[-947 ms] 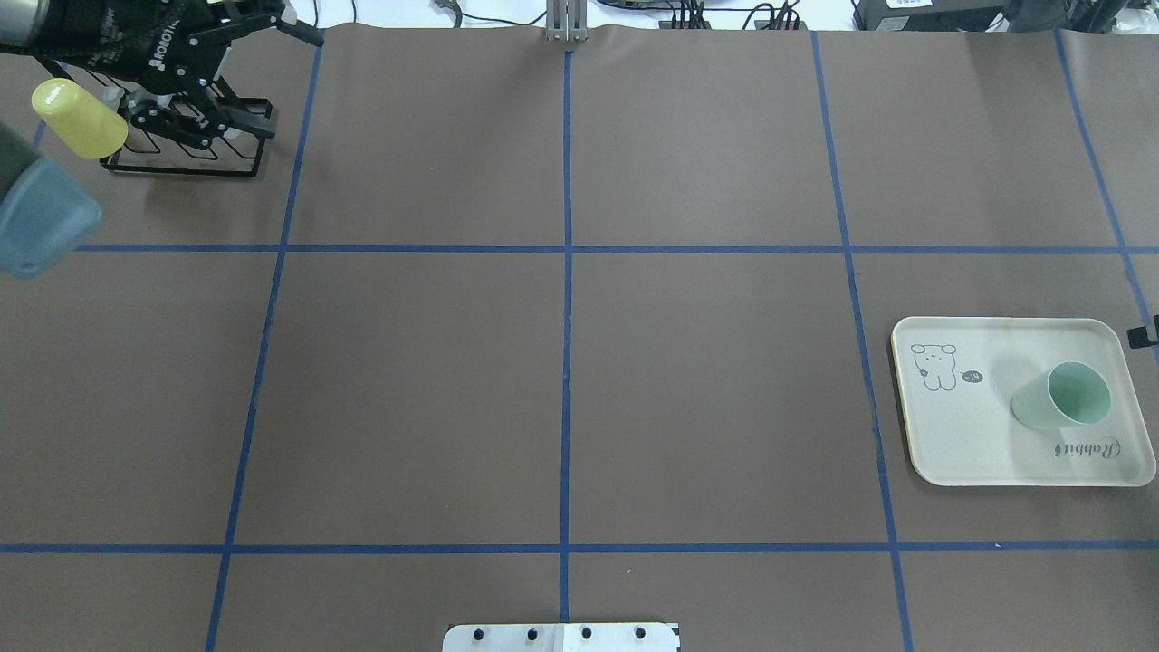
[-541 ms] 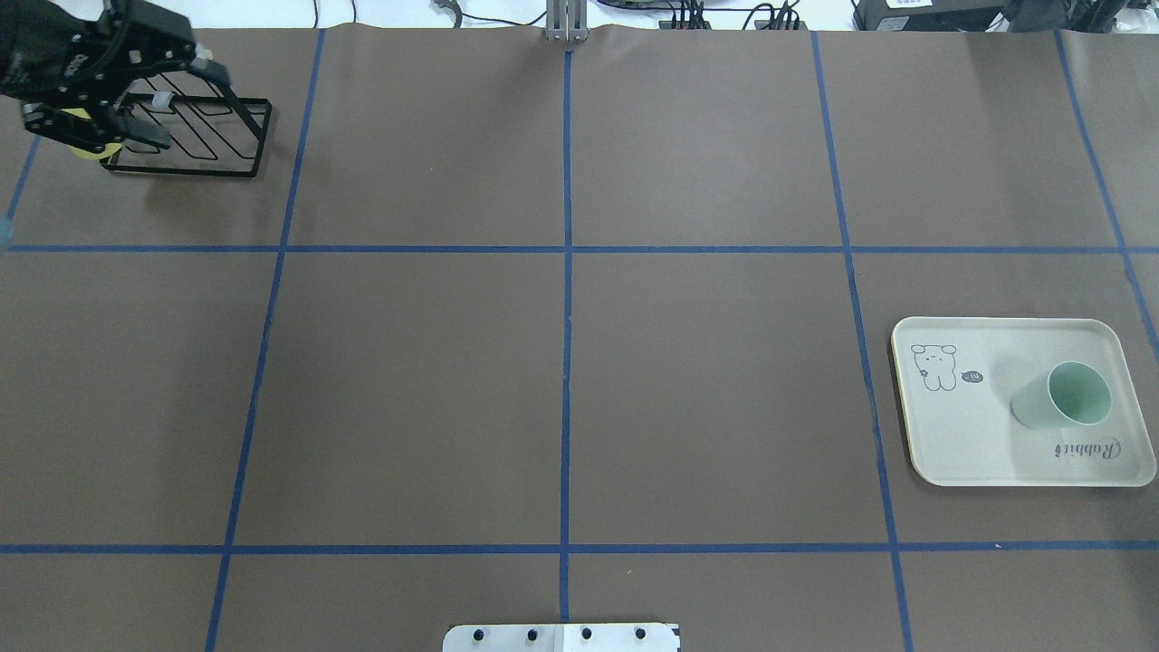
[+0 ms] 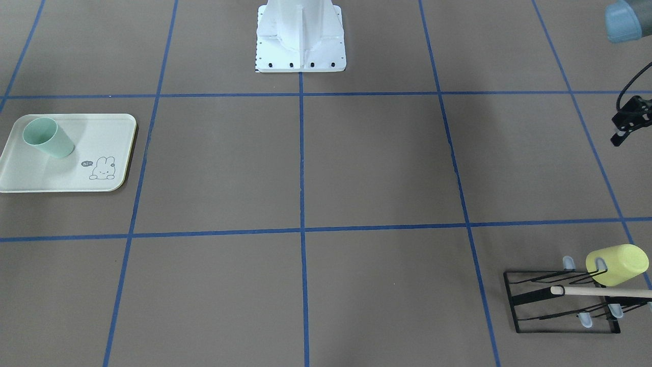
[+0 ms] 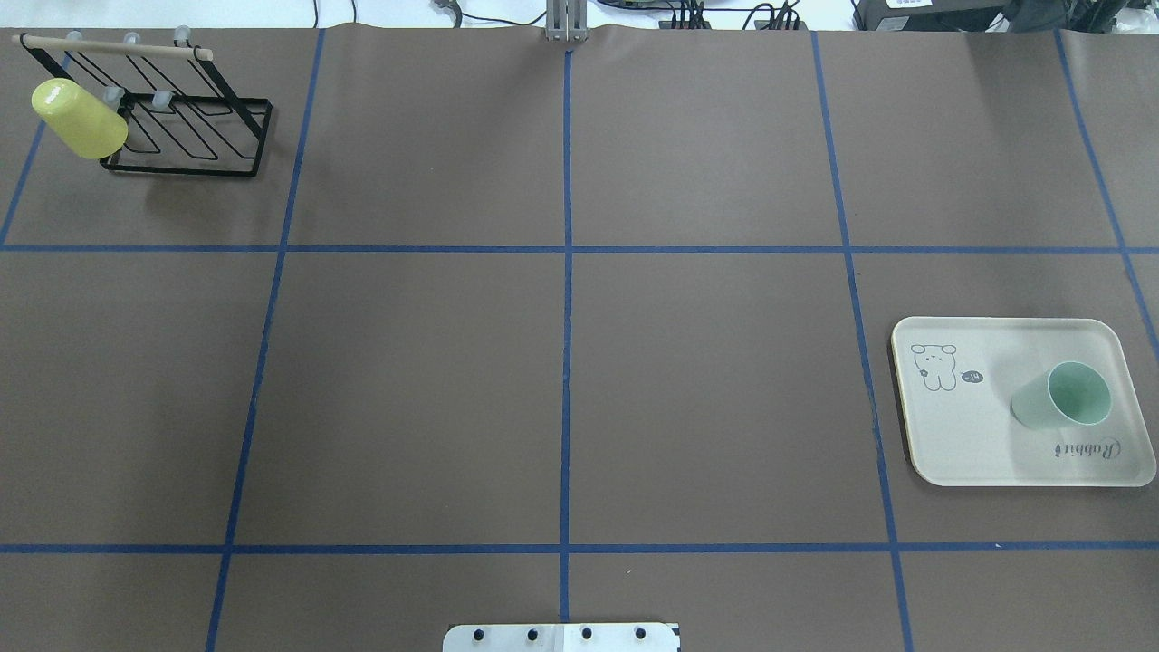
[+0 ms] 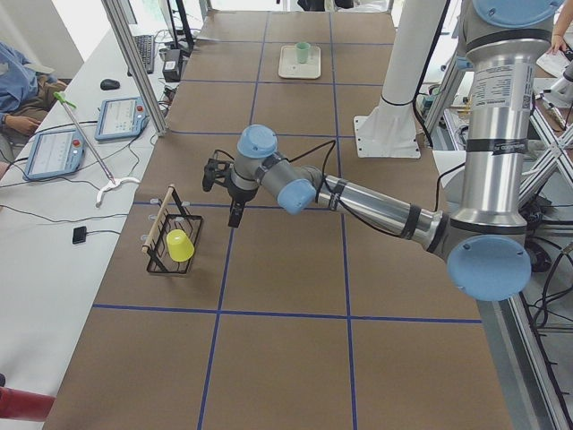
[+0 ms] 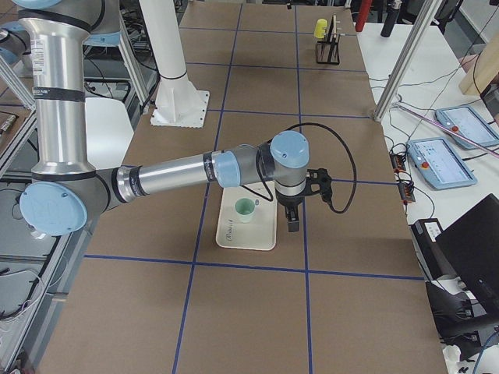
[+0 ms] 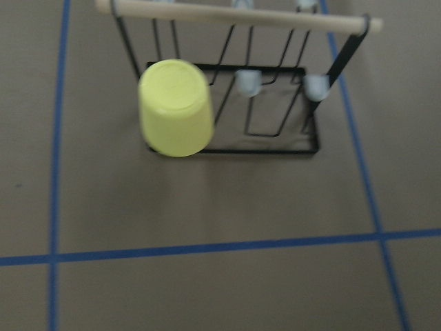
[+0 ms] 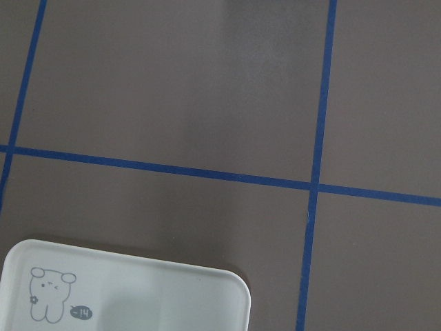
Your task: Left arm grabs green cup and hands to right arm on tray
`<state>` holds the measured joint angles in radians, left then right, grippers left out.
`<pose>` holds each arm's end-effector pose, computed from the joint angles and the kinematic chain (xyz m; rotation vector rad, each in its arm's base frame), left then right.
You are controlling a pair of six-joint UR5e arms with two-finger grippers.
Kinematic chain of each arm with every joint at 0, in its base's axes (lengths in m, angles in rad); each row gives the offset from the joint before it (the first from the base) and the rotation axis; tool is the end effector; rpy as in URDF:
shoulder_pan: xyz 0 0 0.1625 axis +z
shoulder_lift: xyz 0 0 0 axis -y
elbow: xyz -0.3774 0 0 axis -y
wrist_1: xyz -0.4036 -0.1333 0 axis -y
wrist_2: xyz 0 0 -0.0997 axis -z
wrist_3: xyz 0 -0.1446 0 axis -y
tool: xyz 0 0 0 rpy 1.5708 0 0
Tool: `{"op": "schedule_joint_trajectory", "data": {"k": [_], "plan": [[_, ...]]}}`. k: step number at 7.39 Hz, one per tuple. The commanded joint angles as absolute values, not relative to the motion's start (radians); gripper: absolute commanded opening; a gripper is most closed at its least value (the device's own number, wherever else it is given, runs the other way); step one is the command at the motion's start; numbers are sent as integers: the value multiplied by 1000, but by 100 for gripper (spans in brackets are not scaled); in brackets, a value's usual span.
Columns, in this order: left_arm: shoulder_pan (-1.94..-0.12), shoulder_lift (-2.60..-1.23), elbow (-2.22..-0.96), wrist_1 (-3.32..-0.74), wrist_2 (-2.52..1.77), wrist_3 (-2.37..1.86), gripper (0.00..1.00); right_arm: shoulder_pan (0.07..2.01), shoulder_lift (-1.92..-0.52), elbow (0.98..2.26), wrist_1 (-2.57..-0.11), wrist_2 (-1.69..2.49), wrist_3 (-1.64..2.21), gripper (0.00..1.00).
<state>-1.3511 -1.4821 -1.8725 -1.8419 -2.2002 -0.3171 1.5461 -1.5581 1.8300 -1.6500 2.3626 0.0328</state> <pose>0.0628 -0.5021 0.5102 0.2873 0.7183 0.0598 0.0178 -0.5115 0.5121 0.1597 -0.7942 -0.0686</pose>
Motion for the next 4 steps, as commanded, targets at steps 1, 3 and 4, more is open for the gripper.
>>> {"op": "schedule_joint_trajectory", "data": {"k": [1, 3, 4], "plan": [[-1470, -1433, -1882, -1552, -2261, -7, 100, 1546, -1546, 1832, -1677, 2327, 20, 100], [-1548, -1418, -1931, -1406, -2411, 57, 100, 1543, -1548, 1832, -1678, 2327, 21, 100], [-1551, -1387, -1959, -1390, -2414, 57, 100, 1542, -1549, 1830, -1677, 2326, 23, 100]]}}
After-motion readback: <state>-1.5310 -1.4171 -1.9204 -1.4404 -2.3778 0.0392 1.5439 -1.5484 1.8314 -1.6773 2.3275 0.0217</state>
